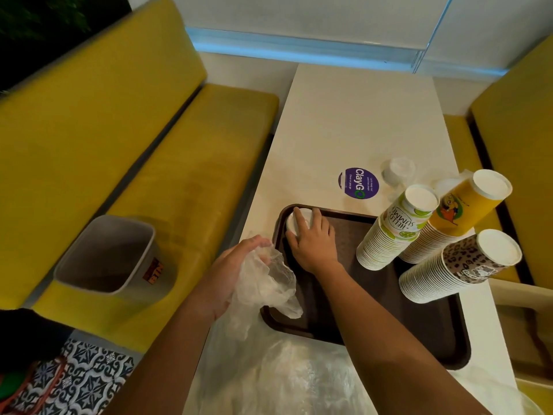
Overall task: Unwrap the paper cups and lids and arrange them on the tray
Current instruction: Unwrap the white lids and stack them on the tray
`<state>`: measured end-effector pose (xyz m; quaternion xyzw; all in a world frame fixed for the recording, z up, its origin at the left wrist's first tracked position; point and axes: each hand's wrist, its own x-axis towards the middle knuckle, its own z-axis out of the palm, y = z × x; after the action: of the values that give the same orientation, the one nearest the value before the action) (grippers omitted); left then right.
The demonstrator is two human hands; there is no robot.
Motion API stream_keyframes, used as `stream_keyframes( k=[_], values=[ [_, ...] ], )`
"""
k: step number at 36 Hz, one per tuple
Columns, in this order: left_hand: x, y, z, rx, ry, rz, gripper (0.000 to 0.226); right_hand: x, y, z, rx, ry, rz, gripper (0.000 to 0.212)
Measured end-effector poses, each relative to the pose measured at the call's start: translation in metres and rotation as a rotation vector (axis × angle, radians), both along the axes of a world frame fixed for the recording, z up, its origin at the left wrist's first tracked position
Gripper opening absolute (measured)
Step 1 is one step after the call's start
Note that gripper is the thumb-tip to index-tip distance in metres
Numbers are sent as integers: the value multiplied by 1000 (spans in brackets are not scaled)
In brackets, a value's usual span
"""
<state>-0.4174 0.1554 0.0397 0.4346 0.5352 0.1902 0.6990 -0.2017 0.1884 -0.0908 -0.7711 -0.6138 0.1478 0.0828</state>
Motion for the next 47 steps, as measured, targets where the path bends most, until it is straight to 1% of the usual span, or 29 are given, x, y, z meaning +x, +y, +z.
stream_keyframes(
  k=[2, 6, 9, 11, 12, 13, 14, 17, 18, 20, 22, 23, 25, 26, 27, 30, 31, 33, 35, 37, 39, 40, 42, 44, 45, 47],
  values=[
    [0, 0, 0, -2, -6, 0, 69, 1, -1, 1, 0, 27, -5, 69],
    [-1, -1, 2, -12, -18, 27, 68, 3, -5, 7, 24, 46, 6, 82],
    [-1, -4, 8, -8, -26, 39, 53, 2, -10, 17, 86, 45, -10, 89],
    [-1, -6, 11, -1, -32, 47, 46, 0, -15, 27, 157, 47, -23, 86],
    [-1, -7, 13, 3, -34, 50, 44, -2, -18, 33, 199, 76, -40, 80],
    [-1, -8, 16, 8, -37, 51, 43, -4, -23, 39, 249, 137, -71, 72],
    [-1, -10, 19, 13, -38, 49, 44, -8, -28, 47, 304, 236, -115, 63],
    [-3, -14, 28, 54, -7, 21, 53, -21, -53, 85, 438, 639, -225, 42],
    [-3, -16, 31, 75, 6, 6, 58, -26, -64, 98, 454, 752, -207, 39],
    [-4, -21, 36, 121, 22, -12, 67, -34, -91, 123, 426, 919, -53, 41],
    [-1, -27, 42, 150, 7, -9, 64, -40, -117, 140, 343, 1020, 134, 44],
    [1, -31, 46, 163, -2, -12, 57, -43, -128, 143, 307, 1023, 198, 45],
    [7, -41, 55, 228, 27, -45, 45, -51, -144, 142, 308, 944, 249, 48],
    [10, -46, 58, 272, 54, -63, 44, -55, -151, 138, 334, 902, 236, 48],
    [13, -52, 61, 308, 81, -81, 48, -58, -157, 132, 367, 877, 204, 45],
    [22, -65, 62, 474, 212, -167, 73, -60, -172, 120, 488, 889, 37, 28],
    [24, -70, 61, 544, 284, -178, 77, -58, -178, 119, 524, 900, -51, 23],
    [23, -79, 57, 669, 404, -116, 74, -51, -190, 121, 585, 934, -223, 14],
    [20, -87, 50, 668, 441, -81, 74, -44, -201, 122, 630, 991, -311, 8],
    [21, -101, 42, 495, 339, -102, 76, -37, -214, 125, 642, 1020, -329, 7],
    [22, -117, 37, 318, 182, -69, 62, -33, -223, 125, 623, 1028, -329, 10],
    [25, -128, 34, 312, 145, -55, 53, -30, -229, 124, 621, 1020, -338, 12],
    [29, -144, 26, 420, 153, -32, 35, -21, -238, 123, 634, 978, -388, 8],
    [34, -160, 21, 517, 188, 13, 22, -10, -251, 122, 650, 976, -442, 16],
    [35, -163, 19, 555, 210, 37, 19, -6, -255, 123, 659, 999, -465, 19],
    [38, -170, 17, 633, 281, 84, 20, 9, -269, 124, 667, 1005, -517, 23]
  ],
)
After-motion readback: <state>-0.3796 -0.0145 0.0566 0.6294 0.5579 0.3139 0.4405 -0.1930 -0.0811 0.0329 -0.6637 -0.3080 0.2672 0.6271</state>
